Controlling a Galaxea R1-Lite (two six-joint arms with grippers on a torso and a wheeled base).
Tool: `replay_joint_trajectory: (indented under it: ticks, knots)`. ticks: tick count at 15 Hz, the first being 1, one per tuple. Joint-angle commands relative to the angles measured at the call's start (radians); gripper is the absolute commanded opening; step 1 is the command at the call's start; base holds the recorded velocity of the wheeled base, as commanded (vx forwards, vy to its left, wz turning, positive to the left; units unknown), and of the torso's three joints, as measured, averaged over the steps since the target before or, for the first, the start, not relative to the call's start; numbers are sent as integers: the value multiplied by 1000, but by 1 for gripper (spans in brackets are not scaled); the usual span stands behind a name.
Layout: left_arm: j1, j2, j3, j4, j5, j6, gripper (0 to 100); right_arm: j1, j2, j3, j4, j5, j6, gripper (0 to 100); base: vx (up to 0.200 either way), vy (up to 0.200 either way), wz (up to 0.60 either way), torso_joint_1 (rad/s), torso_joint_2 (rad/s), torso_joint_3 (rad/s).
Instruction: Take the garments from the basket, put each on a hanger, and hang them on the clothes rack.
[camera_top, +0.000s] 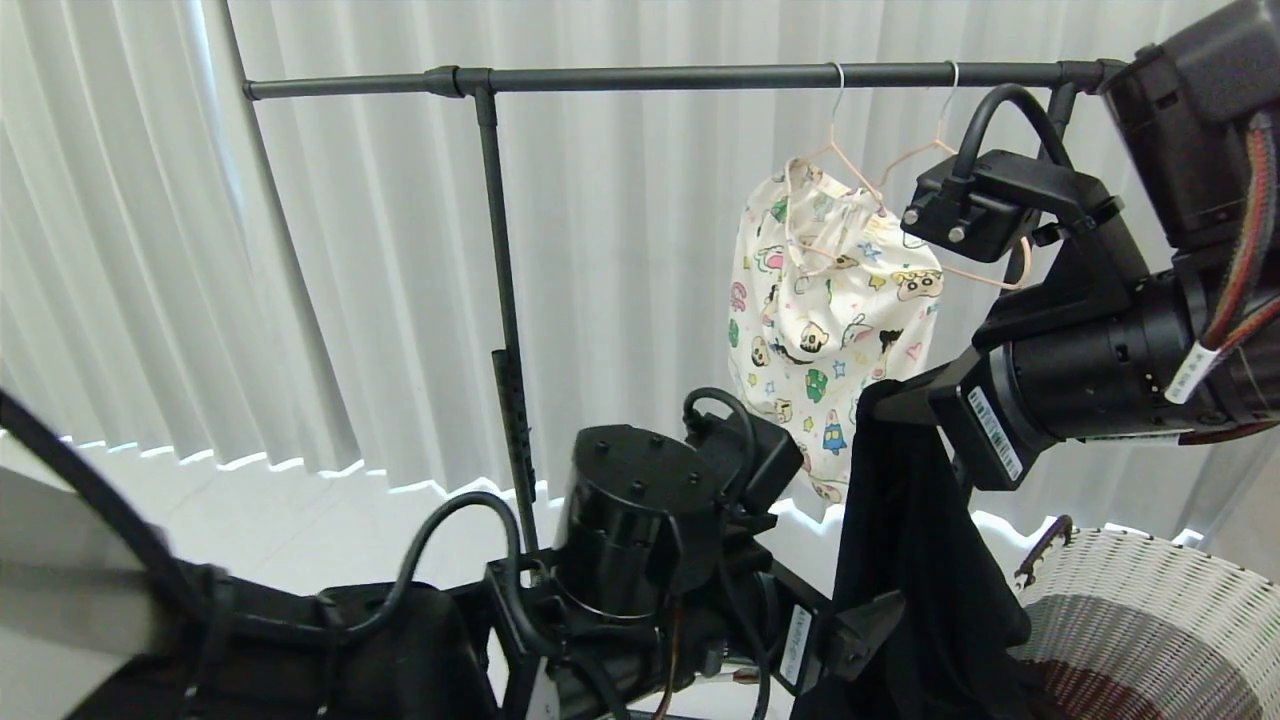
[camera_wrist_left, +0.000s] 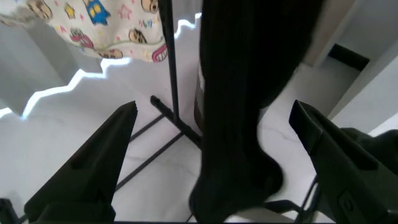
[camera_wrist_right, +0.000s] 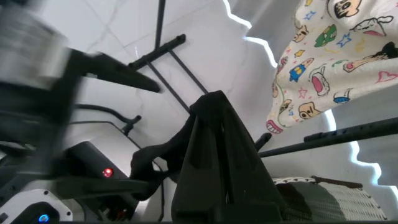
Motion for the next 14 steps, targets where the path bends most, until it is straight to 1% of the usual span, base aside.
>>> replay_joint_trajectory:
  ticks: [1,4,5,7,8,11,12,14]
  knots:
    - [25,113,-30,-6,2,-8,100,9,-4,0,0,-1,-1,0,0,0,0,0,0,0]
    - [34,156,-31,-53,2,-91,100,11,-4,0,0,1,-1,0,0,0,0,0,0,0]
    - [37,189,-48,-67,18,-100,100,11,-6,0,0,4,-1,0,0,0,0,0,0,0]
    - [40,240,-54,-67,98,-100,100,11,-12,0,0,9,-1,0,0,0,0,0,0,0]
    - [42,246,-38,-67,130,-101,100,9,-13,2,1,9,2,0,0,0,0,0,0,0]
    - [45,222,-1,-75,133,-123,100,8,-18,3,1,9,5,0,0,0,0,0,0,0]
    - [45,195,18,-115,130,-140,100,3,-18,3,1,9,5,0,0,0,0,0,0,0]
    - [45,179,19,-192,134,-143,100,-5,-19,9,1,9,5,0,0,0,0,0,0,0]
